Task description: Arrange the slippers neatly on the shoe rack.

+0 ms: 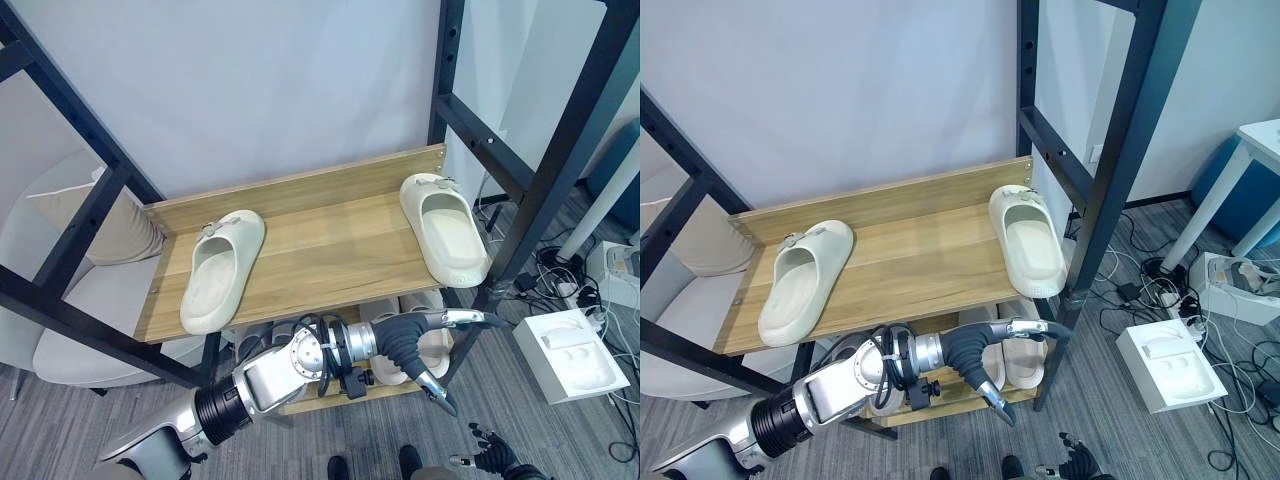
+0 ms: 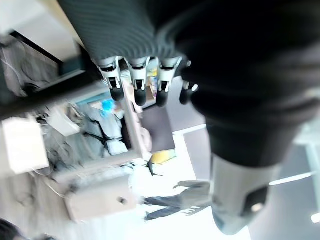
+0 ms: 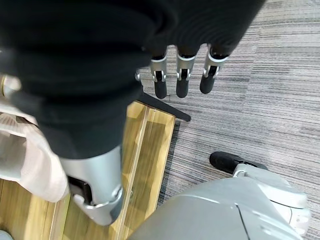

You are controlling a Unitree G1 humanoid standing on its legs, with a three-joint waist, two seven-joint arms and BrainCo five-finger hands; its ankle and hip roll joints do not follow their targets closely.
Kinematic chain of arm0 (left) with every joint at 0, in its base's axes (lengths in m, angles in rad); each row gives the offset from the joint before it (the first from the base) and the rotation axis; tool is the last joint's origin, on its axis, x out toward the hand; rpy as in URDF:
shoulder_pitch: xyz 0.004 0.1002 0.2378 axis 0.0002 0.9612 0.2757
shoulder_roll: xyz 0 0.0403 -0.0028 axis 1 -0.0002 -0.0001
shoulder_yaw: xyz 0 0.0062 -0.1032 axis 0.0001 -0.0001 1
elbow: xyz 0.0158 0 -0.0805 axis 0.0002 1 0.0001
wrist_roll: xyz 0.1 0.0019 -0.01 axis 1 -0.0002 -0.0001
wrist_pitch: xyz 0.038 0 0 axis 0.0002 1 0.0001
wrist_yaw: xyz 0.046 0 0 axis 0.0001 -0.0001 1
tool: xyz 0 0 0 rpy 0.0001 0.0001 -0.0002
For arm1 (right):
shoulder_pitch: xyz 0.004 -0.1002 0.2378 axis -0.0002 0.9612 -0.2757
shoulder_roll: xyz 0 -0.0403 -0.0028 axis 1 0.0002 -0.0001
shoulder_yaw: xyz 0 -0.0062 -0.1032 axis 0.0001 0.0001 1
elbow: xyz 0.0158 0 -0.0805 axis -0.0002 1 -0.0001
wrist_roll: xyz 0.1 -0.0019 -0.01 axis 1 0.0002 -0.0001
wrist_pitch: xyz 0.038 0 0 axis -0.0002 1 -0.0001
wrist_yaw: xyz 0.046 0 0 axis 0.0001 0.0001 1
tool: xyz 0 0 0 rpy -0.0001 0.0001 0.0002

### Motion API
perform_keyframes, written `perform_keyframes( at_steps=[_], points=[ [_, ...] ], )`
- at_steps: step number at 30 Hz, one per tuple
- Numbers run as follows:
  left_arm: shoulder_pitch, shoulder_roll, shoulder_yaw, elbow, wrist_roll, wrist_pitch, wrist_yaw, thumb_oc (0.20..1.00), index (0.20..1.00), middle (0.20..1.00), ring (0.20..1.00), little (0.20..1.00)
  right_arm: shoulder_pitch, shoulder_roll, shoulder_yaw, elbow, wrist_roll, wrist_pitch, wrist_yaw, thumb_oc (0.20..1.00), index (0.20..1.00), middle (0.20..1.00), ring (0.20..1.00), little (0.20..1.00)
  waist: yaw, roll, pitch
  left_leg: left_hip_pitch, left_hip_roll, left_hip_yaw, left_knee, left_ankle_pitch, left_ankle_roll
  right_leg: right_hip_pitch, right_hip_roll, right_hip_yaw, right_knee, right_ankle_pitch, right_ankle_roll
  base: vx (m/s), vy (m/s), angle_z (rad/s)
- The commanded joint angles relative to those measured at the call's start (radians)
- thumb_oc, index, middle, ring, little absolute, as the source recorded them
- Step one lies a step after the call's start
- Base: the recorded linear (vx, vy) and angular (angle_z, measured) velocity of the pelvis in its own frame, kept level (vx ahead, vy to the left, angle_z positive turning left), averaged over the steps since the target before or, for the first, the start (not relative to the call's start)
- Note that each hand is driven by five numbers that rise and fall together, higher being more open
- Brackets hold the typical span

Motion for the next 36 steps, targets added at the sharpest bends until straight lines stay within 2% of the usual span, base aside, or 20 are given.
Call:
perform_keyframes(
  at_steps=[1,2,3,5,6,10,11,12,13,14,16,17,18,20,22,24,27,28,30,36],
  points=[
    [-0.078,-0.021,0.097,-0.022,-0.14,-0.072,0.023,1.0,1.0,1.0,1.0,1.0,0.004,0.004,0.016,-0.035,0.026,-0.023,0.022,1.0,1.0,1.0,1.0,1.0,0.004,-0.062,-0.011,0.032,0.005,-0.024,-0.001,-0.055,-0.042,0.036,-0.085,0.003,-0.002,-0.077,0.094,0.0,0.0,0.0],
    [-0.078,-0.02,0.098,-0.023,-0.141,-0.072,0.023,1.0,1.0,1.0,1.0,1.0,0.003,0.004,0.016,-0.036,0.026,-0.023,0.022,1.0,1.0,1.0,1.0,1.0,0.004,-0.061,-0.011,0.026,0.005,-0.024,-0.001,-0.047,-0.042,0.03,-0.084,0.003,-0.002,-0.069,0.093,0.0,0.0,0.0],
    [-0.061,-0.014,0.162,-0.075,-0.147,-0.096,0.059,1.0,1.0,1.0,1.0,1.0,-0.002,0.016,0.02,-0.037,0.03,-0.031,0.014,1.0,1.0,1.0,1.0,1.0,0.015,-0.061,-0.015,0.025,0.005,-0.025,-0.001,-0.047,-0.042,0.029,-0.084,0.0,-0.002,-0.07,0.092,0.0,0.0,0.0],
    [-0.072,-0.026,0.179,-0.071,-0.126,-0.111,0.094,1.0,1.0,1.0,1.0,1.0,-0.006,0.021,0.026,-0.022,0.029,-0.031,0.014,1.0,1.0,1.0,1.0,1.0,0.017,-0.061,-0.014,0.033,0.003,-0.028,-0.001,-0.056,-0.042,0.038,-0.085,-0.002,-0.003,-0.079,0.093,0.04,-0.016,0.0],
    [-0.128,-0.042,0.229,-0.07,-0.073,-0.137,0.161,1.0,1.0,1.0,1.0,1.0,-0.026,0.031,0.039,-0.009,0.033,-0.024,0.008,1.0,1.0,1.0,1.0,1.0,0.02,-0.061,-0.018,0.034,0.003,-0.03,-0.001,-0.056,-0.043,0.041,-0.086,-0.004,-0.003,-0.079,0.092,0.02,-0.016,0.05],
    [-0.201,-0.04,0.341,-0.008,0.074,-0.17,0.305,1.0,1.0,1.0,1.0,1.0,-0.044,0.043,0.045,0.015,0.048,-0.02,-0.003,1.0,1.0,1.0,1.0,1.0,0.025,-0.06,-0.023,0.041,0.003,-0.034,-0.001,-0.058,-0.046,0.052,-0.086,-0.01,-0.003,-0.084,0.09,0.01,-0.006,0.01],
    [-0.202,-0.04,0.342,-0.008,0.076,-0.17,0.307,1.0,1.0,1.0,1.0,1.0,-0.046,0.043,0.046,0.015,0.049,-0.02,-0.003,1.0,1.0,1.0,1.0,1.0,0.024,-0.059,-0.022,0.036,0.004,-0.034,-0.001,-0.05,-0.046,0.047,-0.085,-0.01,-0.003,-0.076,0.09,0.0,0.0,0.0],
    [-0.228,-0.021,0.4,0.029,0.173,-0.183,0.366,1.0,1.0,1.0,1.0,1.0,-0.024,0.02,0.043,0.018,0.06,-0.031,0.023,1.0,1.0,1.0,1.0,1.0,0.018,-0.059,-0.02,0.044,0.005,-0.033,-0.001,-0.059,-0.046,0.054,-0.086,-0.01,-0.003,-0.083,0.09,0.0,-0.008,0.03],
    [-0.228,-0.021,0.4,0.029,0.173,-0.183,0.366,1.0,1.0,1.0,1.0,1.0,-0.024,0.02,0.043,0.018,0.06,-0.031,0.023,1.0,1.0,1.0,1.0,1.0,0.018,-0.059,-0.019,0.044,0.005,-0.033,-0.001,-0.059,-0.046,0.055,-0.086,-0.011,-0.003,-0.083,0.09,0.03,-0.027,0.04],
    [-0.228,0.033,0.451,0.043,0.297,-0.176,0.416,1.0,1.0,1.0,1.0,1.0,-0.04,0.024,0.027,0.076,0.037,-0.023,0.001,1.0,1.0,1.0,1.0,1.0,0.023,-0.061,-0.02,0.044,0.005,-0.034,-0.001,-0.059,-0.047,0.055,-0.085,-0.011,-0.003,-0.083,0.089,-0.03,-0.029,0.03],
    [-0.244,0.084,0.481,0.084,0.448,-0.166,0.475,1.0,1.0,1.0,1.0,1.0,-0.03,0.031,0.023,0.049,0.042,-0.023,0.005,1.0,1.0,1.0,1.0,1.0,0.026,-0.059,-0.022,0.038,0.007,-0.035,-0.001,-0.05,-0.047,0.051,-0.084,-0.012,-0.003,-0.076,0.087,-0.02,-0.026,0.04],
    [-0.245,0.084,0.48,0.084,0.449,-0.166,0.476,1.0,1.0,1.0,1.0,1.0,-0.03,0.031,0.023,0.049,0.042,-0.023,0.005,1.0,1.0,1.0,1.0,1.0,0.025,-0.06,-0.022,0.038,0.007,-0.035,-0.001,-0.05,-0.047,0.051,-0.084,-0.012,-0.003,-0.076,0.087,0.01,-0.024,0.07],
    [-0.257,0.148,0.504,0.111,0.549,-0.161,0.525,1.0,1.0,1.0,1.0,1.0,-0.017,0.031,0.016,0.031,0.047,-0.027,0.009,1.0,1.0,1.0,1.0,1.0,0.026,-0.059,-0.024,0.038,0.008,-0.035,-0.001,-0.051,-0.047,0.052,-0.083,-0.011,-0.003,-0.077,0.088,0.01,-0.025,0.07],
    [-0.268,0.229,0.514,0.115,0.652,-0.155,0.55,1.0,1.0,1.0,1.0,1.0,-0.007,0.026,0.012,0.013,0.047,-0.032,0.011,1.0,1.0,1.0,1.0,1.0,0.027,-0.059,-0.025,0.038,0.008,-0.035,-0.001,-0.049,-0.048,0.052,-0.082,-0.012,-0.003,-0.077,0.089,0.01,-0.016,0.03],
    [-0.263,0.263,0.526,0.118,0.693,-0.152,0.558,1.0,1.0,1.0,1.0,1.0,0.0,0.025,0.01,0.004,0.047,-0.034,0.014,1.0,1.0,1.0,1.0,1.0,0.027,-0.058,-0.026,0.038,0.008,-0.036,-0.001,-0.049,-0.048,0.051,-0.082,-0.013,-0.003,-0.077,0.089,0.02,-0.007,0.01],
    [-0.27,0.382,0.545,0.134,0.835,-0.141,0.59,1.0,1.0,1.0,1.0,1.0,0.017,0.019,0.005,-0.006,0.048,-0.041,0.024,1.0,1.0,1.0,1.0,1.0,0.03,-0.055,-0.026,0.038,0.009,-0.039,-0.001,-0.048,-0.051,0.052,-0.081,-0.016,-0.003,-0.078,0.089,0.03,-0.019,0.04],
    [-0.241,0.474,0.574,0.132,0.911,-0.133,0.612,1.0,1.0,1.0,1.0,1.0,0.029,0.015,-0.001,-0.017,0.054,-0.047,0.033,1.0,1.0,1.0,1.0,1.0,0.038,-0.053,-0.029,0.041,0.009,-0.043,-0.001,-0.057,-0.053,0.057,-0.081,-0.02,-0.003,-0.089,0.091,0.01,-0.01,0.03],
    [-0.236,0.476,0.578,0.13,0.912,-0.133,0.613,1.0,1.0,1.0,1.0,1.0,0.029,0.014,0.001,-0.019,0.054,-0.046,0.034,1.0,1.0,1.0,1.0,1.0,0.035,-0.053,-0.029,0.042,0.009,-0.043,-0.001,-0.058,-0.053,0.058,-0.081,-0.02,-0.003,-0.09,0.091,0.04,-0.012,0.0],
    [-0.182,0.56,0.62,0.129,0.956,-0.127,0.621,1.0,1.0,1.0,1.0,1.0,0.038,0.008,-0.006,-0.023,0.057,-0.048,0.04,1.0,1.0,1.0,1.0,1.0,0.044,-0.05,-0.029,0.042,0.009,-0.044,-0.001,-0.057,-0.056,0.059,-0.081,-0.024,-0.003,-0.091,0.092,0.0,0.0,0.0],
    [-0.033,0.624,0.705,0.142,0.983,-0.12,0.62,1.0,1.0,1.0,1.0,1.0,0.033,0.006,-0.006,-0.006,0.053,-0.048,0.042,1.0,1.0,1.0,1.0,1.0,0.056,-0.048,-0.027,0.041,0.009,-0.05,-0.001,-0.056,-0.057,0.058,-0.079,-0.03,-0.003,-0.093,0.089,0.0,0.0,0.0]
  ],
)
